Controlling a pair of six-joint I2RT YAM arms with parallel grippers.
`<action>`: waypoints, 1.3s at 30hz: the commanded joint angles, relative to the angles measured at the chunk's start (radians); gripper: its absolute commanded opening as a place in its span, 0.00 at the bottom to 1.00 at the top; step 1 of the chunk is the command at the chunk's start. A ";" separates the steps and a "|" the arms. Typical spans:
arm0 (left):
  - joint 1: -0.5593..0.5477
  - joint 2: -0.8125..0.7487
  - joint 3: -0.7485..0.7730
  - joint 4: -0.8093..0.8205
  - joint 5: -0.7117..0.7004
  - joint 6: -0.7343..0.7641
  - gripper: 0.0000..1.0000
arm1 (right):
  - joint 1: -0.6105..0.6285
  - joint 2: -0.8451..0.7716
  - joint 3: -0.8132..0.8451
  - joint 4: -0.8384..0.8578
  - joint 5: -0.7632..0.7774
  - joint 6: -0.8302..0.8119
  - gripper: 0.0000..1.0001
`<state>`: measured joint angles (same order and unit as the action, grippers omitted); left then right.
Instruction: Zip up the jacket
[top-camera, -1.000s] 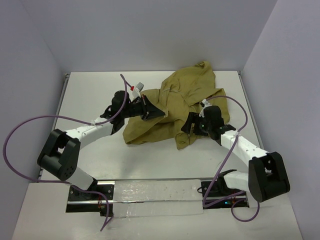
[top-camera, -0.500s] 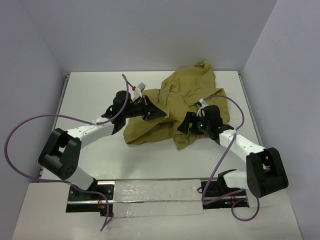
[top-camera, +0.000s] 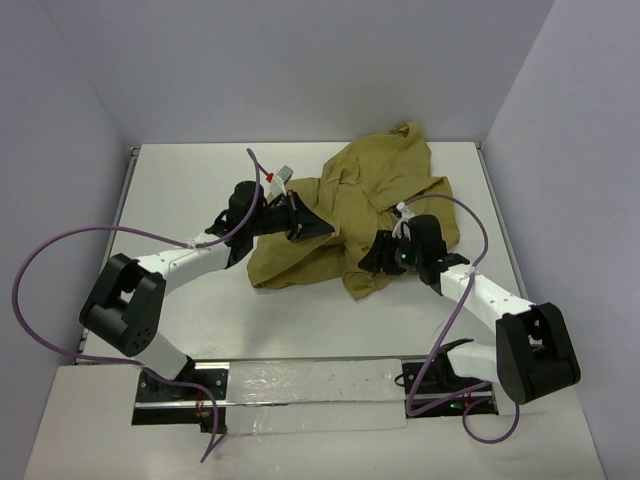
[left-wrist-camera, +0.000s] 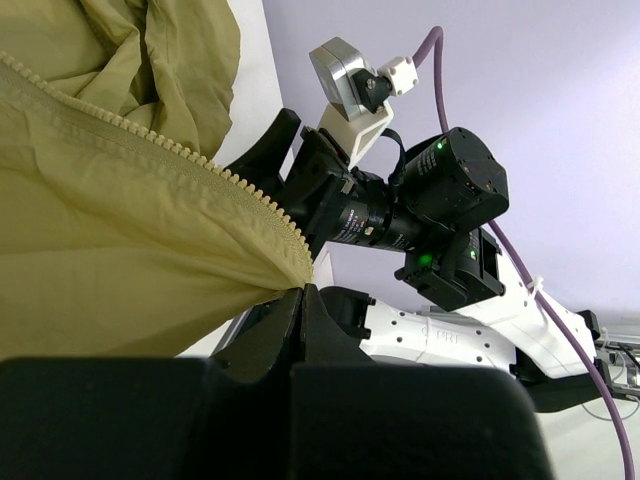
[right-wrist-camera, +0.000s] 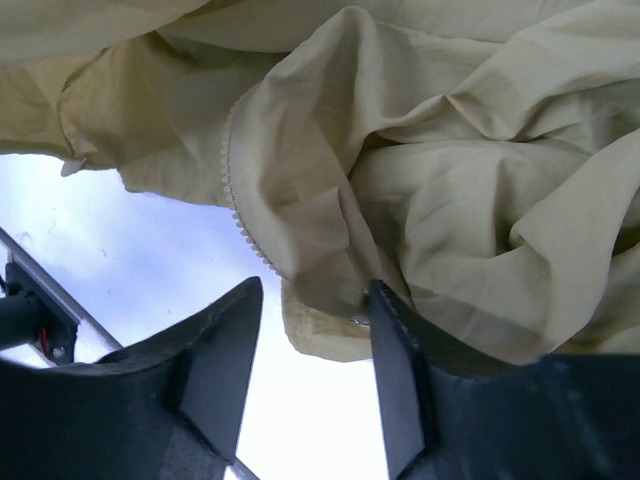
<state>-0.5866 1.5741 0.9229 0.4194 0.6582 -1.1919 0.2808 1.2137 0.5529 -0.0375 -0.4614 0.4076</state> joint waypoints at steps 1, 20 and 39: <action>-0.010 0.004 0.050 0.018 0.003 0.012 0.00 | 0.018 -0.024 0.002 0.007 -0.016 -0.019 0.47; -0.011 0.010 0.044 0.028 0.001 0.009 0.00 | 0.136 0.032 0.070 -0.064 0.094 -0.049 0.57; 0.116 -0.092 0.065 -0.205 -0.056 0.173 0.00 | 0.285 0.040 0.249 -0.300 0.233 -0.016 0.13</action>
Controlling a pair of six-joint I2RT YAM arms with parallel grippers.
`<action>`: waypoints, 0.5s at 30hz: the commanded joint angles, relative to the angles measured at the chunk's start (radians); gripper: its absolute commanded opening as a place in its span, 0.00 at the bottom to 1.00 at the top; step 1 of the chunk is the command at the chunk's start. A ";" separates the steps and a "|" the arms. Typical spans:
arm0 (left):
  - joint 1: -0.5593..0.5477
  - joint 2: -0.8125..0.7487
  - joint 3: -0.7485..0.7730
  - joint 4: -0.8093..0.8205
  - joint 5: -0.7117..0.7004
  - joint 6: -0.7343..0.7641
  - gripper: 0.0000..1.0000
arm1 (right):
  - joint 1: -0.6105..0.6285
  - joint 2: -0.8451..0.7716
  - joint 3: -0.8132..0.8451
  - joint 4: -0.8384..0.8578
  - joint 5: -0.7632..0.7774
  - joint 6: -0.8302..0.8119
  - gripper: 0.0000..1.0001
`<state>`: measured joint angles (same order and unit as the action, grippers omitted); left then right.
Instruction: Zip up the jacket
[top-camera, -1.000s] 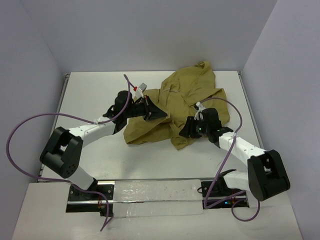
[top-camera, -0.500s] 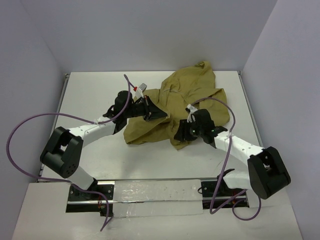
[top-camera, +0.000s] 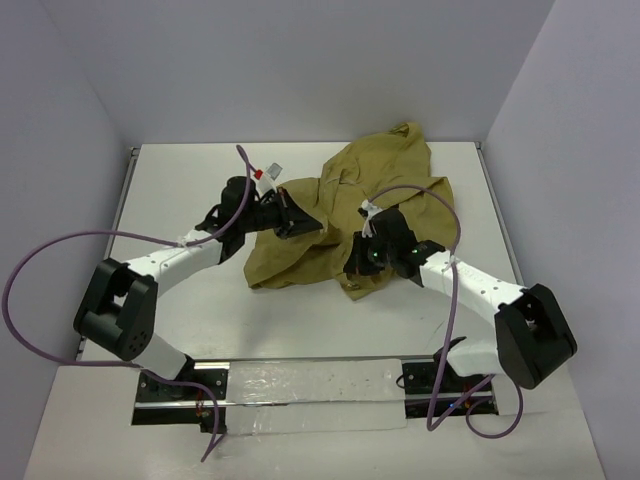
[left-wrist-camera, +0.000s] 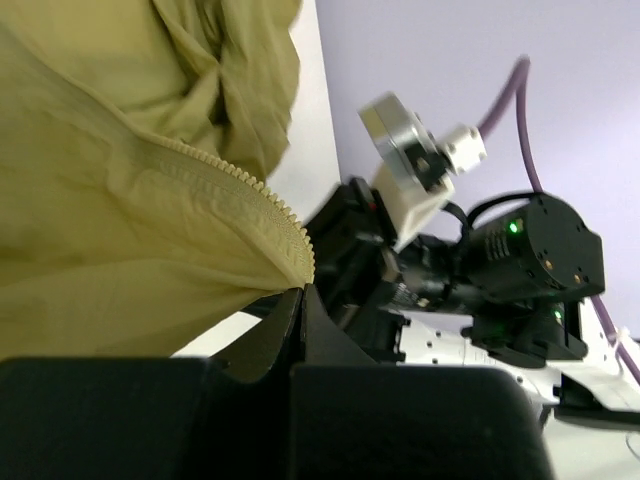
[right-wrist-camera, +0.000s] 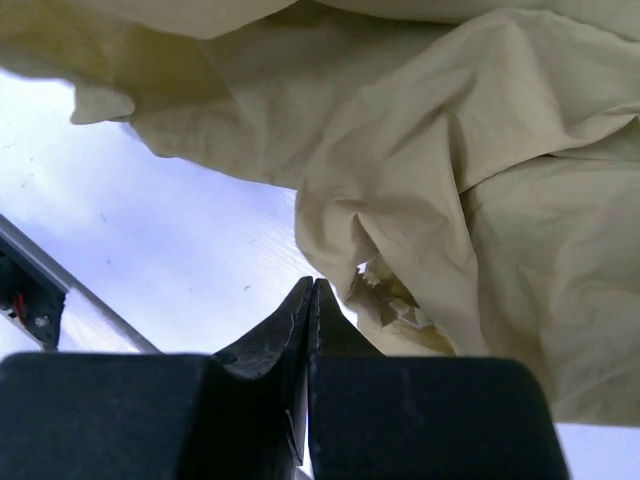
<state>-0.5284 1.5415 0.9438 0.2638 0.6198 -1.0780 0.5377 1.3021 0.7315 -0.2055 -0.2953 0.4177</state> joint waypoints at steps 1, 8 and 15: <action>0.072 -0.064 0.043 -0.055 -0.018 0.065 0.00 | 0.045 -0.056 0.079 -0.166 0.099 -0.039 0.23; 0.089 -0.072 0.047 -0.077 -0.023 0.087 0.00 | 0.160 -0.032 0.182 -0.347 0.332 -0.155 0.48; 0.096 -0.072 0.050 -0.080 -0.019 0.079 0.00 | 0.252 0.109 0.304 -0.425 0.481 -0.223 0.52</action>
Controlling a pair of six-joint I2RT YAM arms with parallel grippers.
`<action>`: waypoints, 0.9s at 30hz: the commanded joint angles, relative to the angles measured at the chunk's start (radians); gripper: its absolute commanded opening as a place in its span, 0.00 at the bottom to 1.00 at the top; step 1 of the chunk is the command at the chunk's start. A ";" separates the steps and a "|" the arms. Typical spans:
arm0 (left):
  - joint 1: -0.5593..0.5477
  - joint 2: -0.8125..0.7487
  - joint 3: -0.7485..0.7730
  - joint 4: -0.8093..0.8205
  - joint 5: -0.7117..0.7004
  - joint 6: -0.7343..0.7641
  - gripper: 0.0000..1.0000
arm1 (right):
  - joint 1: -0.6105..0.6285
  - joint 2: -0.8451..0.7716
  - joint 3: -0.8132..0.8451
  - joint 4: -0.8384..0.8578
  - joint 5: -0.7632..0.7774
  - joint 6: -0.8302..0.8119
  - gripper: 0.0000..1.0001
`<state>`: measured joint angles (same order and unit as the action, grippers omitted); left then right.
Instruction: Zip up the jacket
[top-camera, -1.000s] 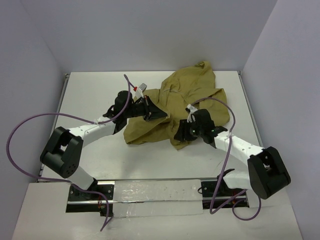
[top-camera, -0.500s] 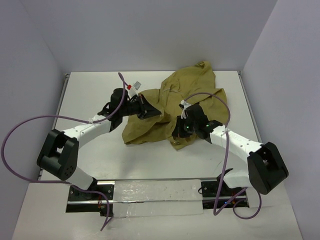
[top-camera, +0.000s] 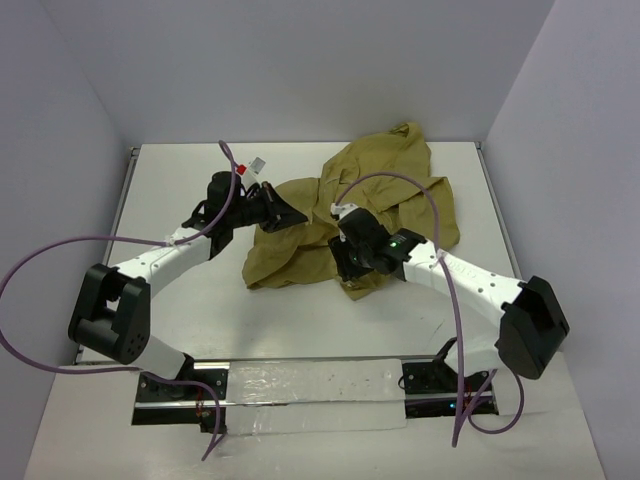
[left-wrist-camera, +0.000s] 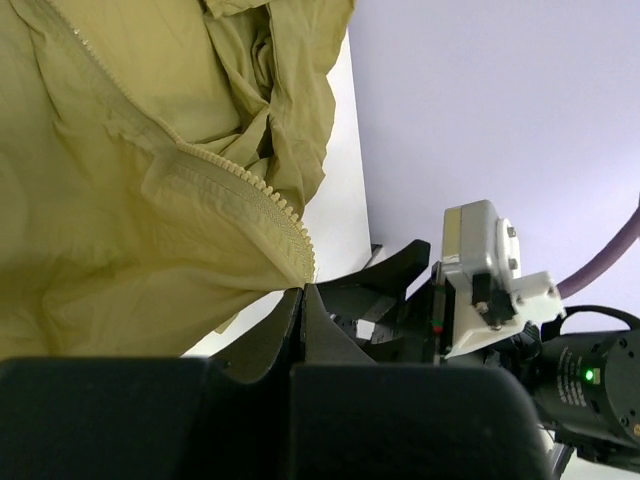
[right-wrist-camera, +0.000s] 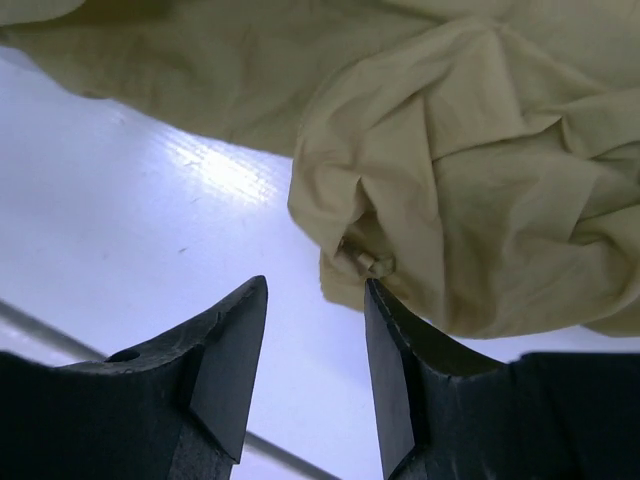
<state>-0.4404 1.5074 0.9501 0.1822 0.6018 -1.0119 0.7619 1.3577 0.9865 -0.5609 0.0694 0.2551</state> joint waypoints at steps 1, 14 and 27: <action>0.009 -0.036 0.044 0.000 0.003 0.013 0.00 | 0.034 0.066 0.053 -0.068 0.118 -0.074 0.52; 0.009 -0.038 0.032 0.018 0.000 0.003 0.00 | 0.064 0.176 0.051 -0.026 0.053 -0.129 0.51; 0.009 -0.037 0.027 0.018 0.000 0.003 0.00 | 0.069 0.222 0.057 -0.018 0.081 -0.130 0.36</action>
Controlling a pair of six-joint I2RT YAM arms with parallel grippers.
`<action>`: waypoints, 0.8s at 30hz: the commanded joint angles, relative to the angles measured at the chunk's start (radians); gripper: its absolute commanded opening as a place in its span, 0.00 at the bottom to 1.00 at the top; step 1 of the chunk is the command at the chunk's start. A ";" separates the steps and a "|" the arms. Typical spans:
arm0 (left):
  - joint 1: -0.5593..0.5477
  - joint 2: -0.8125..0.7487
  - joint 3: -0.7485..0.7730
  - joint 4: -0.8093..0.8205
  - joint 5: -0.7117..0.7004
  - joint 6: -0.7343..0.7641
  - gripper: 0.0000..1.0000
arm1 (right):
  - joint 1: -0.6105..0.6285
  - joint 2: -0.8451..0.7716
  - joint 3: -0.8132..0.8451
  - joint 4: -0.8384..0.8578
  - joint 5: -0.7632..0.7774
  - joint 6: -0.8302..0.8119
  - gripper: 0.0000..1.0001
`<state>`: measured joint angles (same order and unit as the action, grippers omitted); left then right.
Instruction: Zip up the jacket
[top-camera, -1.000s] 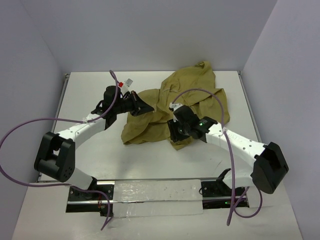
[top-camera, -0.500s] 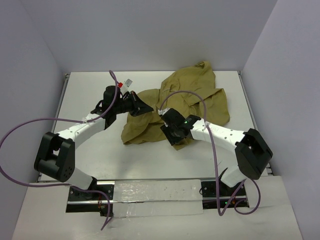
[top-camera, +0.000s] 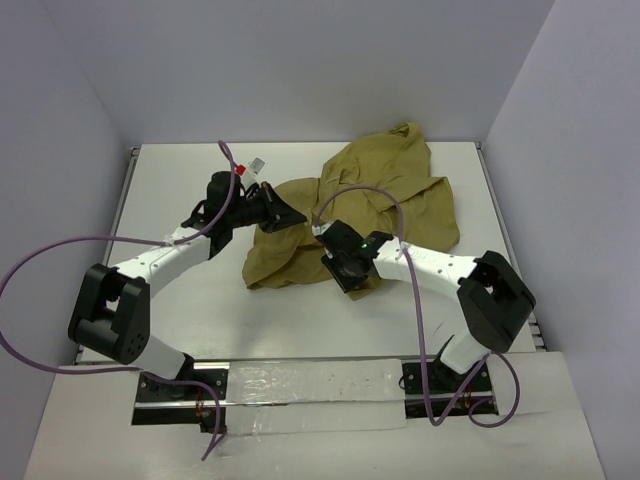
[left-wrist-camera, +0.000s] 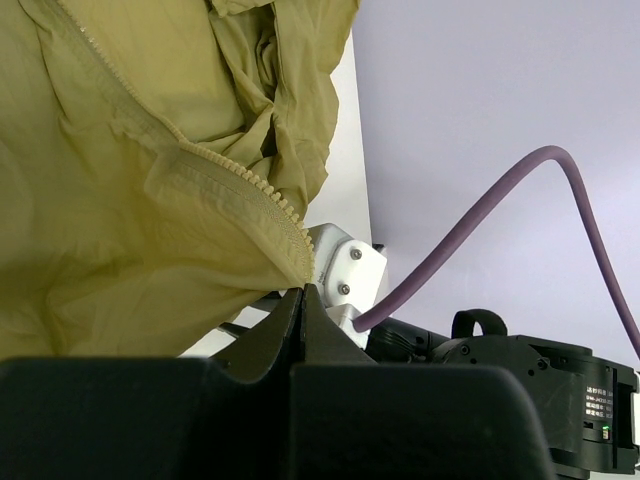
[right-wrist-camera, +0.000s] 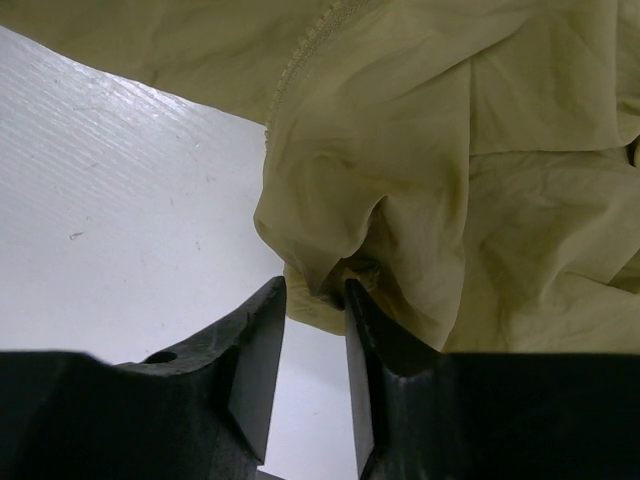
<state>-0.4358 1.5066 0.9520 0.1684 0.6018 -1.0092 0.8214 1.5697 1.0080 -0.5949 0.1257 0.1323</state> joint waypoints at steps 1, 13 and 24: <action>0.005 -0.036 0.024 0.034 0.000 -0.001 0.00 | 0.009 0.009 0.034 0.019 0.024 -0.006 0.35; 0.005 -0.043 0.016 0.040 0.000 -0.004 0.00 | 0.011 0.028 0.038 0.020 0.055 0.005 0.38; 0.005 -0.045 0.012 0.050 0.001 -0.008 0.00 | 0.013 0.024 0.043 0.022 0.085 0.015 0.29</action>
<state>-0.4358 1.5055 0.9516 0.1753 0.6018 -1.0132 0.8227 1.5978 1.0094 -0.5922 0.1749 0.1374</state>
